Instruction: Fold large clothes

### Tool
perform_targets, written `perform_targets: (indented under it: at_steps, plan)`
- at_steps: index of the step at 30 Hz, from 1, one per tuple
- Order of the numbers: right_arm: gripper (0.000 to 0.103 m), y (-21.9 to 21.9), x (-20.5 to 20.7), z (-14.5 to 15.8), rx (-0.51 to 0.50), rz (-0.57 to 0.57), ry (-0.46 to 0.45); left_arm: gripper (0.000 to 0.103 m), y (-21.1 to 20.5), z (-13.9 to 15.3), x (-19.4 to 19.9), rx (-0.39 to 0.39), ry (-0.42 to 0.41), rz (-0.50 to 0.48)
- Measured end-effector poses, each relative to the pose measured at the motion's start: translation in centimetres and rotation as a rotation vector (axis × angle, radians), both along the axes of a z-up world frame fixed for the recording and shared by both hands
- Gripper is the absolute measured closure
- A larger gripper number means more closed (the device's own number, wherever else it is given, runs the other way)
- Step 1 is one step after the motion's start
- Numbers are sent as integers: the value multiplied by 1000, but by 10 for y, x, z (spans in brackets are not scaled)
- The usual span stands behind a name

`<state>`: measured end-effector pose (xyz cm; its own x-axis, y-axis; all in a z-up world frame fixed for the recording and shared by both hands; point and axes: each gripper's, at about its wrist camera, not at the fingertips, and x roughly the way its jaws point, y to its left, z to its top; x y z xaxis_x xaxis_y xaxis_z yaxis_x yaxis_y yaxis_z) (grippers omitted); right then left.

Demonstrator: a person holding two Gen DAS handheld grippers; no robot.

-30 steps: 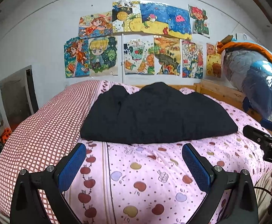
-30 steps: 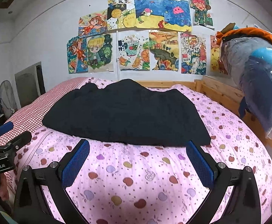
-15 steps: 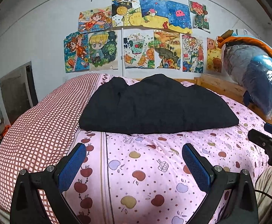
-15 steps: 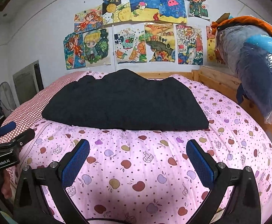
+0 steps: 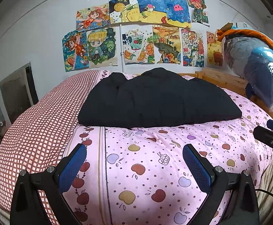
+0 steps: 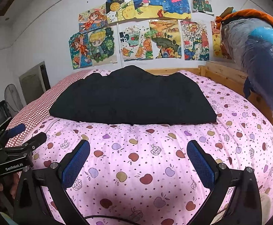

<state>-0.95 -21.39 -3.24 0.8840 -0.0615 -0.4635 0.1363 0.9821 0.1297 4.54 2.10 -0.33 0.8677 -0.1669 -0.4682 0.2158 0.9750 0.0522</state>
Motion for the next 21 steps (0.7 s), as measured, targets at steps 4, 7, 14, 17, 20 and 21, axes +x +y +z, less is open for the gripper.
perform_targets:
  at_steps: [4, 7, 14, 17, 20, 21]
  plan:
    - [2, 1, 1, -3, 4, -1, 7, 0, 0, 0, -1, 0, -1, 0]
    - [2, 0, 2, -4, 5, -6, 9, 0, -1, 0, -1, 1, -2, -1]
    - [2, 0, 3, -5, 4, -6, 10, 0, -2, 2, -3, 0, -11, 0]
    - [2, 0, 3, -4, 0, -5, 6, 0, -2, 3, -5, 1, -20, -3]
    - [2, 1, 3, -3, -5, -3, 1, 0, -4, 4, -7, 5, -26, -5]
    - [2, 1, 3, -3, -6, -3, -1, 0, -4, 5, -7, 5, -28, -5]
